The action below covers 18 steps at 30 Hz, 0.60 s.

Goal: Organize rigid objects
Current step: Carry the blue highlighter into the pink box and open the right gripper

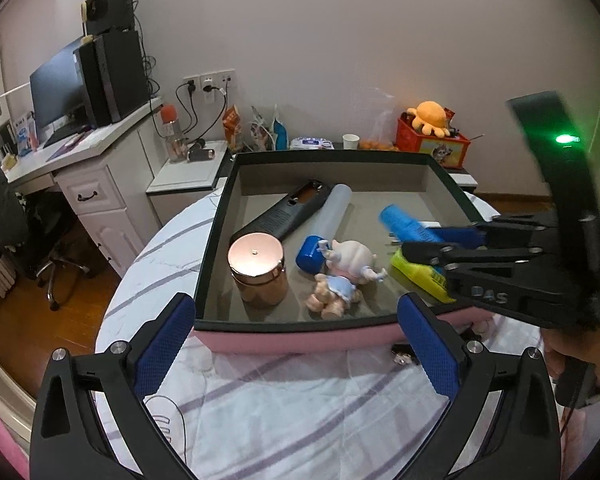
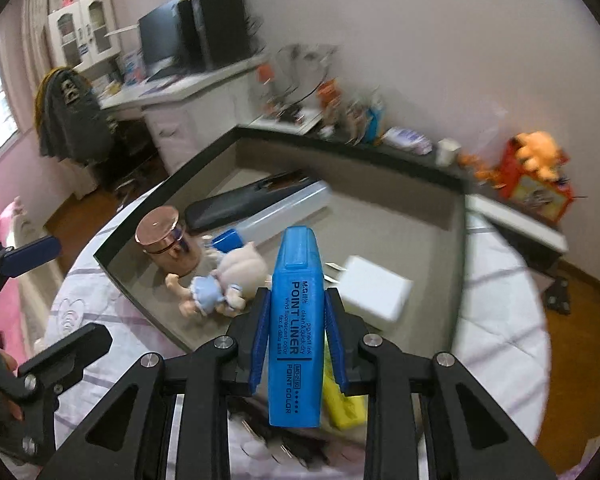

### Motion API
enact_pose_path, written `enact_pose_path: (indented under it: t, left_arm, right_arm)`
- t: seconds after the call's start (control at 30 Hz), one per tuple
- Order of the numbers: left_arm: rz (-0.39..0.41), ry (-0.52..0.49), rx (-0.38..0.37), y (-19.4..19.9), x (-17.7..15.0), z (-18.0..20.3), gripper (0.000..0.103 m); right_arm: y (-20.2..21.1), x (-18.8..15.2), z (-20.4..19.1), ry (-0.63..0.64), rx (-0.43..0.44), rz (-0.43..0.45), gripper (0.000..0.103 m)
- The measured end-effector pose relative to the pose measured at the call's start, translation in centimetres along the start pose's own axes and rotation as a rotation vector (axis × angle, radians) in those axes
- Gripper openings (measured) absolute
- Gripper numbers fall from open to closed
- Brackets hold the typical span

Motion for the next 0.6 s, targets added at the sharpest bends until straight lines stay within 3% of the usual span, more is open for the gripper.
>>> enact_pose_path:
  t: [0.3,0.47,0.6]
  left_arm:
    - [-0.018,0.007,-0.011,-1.2,-0.4,-0.5,0.102]
    - [-0.025,0.002,-0.017,-1.4,-0.6,-0.2,0.102]
    - [-0.035,-0.010,-0.020,-1.5,-1.0,0.2,0.102]
  right_arm:
    - [-4.6,-1.8,-0.3,-0.046,0.109,-0.184,0.027]
    - [-5.4,-1.7,2.2,-0.019,-0.031,-0.198,0.027]
    - [-5.6,-1.5,3.2,-0.014,-0.063,-0.182,0.027]
Point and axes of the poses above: each gripper's, at about its wrist camera, not at the fingertips, and y roughly against the way its jaws point, z to its right, x to its top, the point moved 10 cm from there along -y, roughly the way its jaws point
